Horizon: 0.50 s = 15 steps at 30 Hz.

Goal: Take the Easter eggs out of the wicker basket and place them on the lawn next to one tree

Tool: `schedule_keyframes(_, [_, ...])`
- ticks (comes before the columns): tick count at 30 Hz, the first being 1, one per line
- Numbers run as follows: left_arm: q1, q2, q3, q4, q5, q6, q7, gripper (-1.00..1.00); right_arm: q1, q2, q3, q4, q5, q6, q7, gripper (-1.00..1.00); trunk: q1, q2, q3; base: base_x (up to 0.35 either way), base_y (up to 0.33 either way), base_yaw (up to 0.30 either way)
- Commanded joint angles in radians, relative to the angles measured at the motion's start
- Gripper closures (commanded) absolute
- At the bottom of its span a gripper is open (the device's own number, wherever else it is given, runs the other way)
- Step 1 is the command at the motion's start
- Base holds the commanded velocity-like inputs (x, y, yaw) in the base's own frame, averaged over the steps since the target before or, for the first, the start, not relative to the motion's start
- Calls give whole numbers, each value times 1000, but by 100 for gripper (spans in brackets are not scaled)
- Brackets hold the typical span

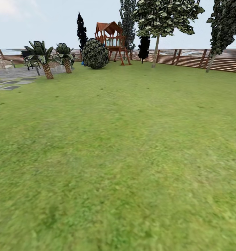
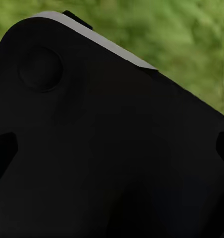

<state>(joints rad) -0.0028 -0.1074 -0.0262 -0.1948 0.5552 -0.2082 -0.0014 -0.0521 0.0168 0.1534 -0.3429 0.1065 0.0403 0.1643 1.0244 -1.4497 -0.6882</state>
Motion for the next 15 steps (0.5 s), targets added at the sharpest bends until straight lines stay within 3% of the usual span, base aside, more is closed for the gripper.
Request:
schedule_keyframes(1, [0, 0, -3, 0, 6, -4, 0, -100, 0, 0, -2, -2, 10, 4, 3, -100, 1, 0, -1, 333, -153, 1])
schedule_keyframes(15, [0, 0, -3, 0, 6, -4, 0, -100, 0, 0, -2, -2, 11, 4, 3, -100, 1, 0, -1, 333, -153, 0])
